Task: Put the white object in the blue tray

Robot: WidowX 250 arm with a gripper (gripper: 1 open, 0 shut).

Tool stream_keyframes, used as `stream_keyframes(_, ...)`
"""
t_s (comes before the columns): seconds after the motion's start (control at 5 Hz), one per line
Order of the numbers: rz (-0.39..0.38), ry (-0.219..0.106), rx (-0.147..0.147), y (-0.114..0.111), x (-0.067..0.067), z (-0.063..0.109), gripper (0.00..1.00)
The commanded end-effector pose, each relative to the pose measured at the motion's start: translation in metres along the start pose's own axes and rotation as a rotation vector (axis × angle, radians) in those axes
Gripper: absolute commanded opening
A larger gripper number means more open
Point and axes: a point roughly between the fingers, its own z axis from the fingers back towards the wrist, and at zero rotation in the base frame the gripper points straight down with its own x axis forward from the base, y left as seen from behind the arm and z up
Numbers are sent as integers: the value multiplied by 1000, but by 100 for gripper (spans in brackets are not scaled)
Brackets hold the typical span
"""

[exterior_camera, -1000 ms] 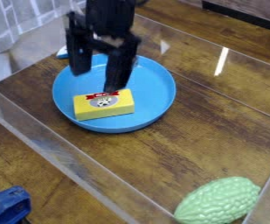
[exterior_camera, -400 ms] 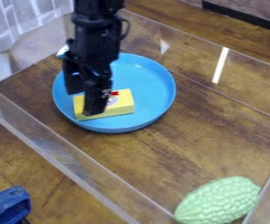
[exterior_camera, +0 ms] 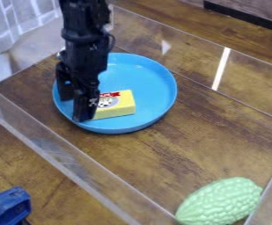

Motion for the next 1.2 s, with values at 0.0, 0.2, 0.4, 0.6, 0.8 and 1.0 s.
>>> stream_keyframes(0.0,-9,-47,39,16,1,13,0)
stream_keyframes(0.2,-15,-51,35,24,-2,14,0)
stream_keyframes(0.4,-20,-57,31,31,-7,15,0)
stream_keyframes(0.6,-46,-61,31,39,-12,23,0)
stream_keyframes(0.8,-90,-68,38,48,-16,28,100)
stream_keyframes(1.0,-147,-77,46,52,-17,26,100)
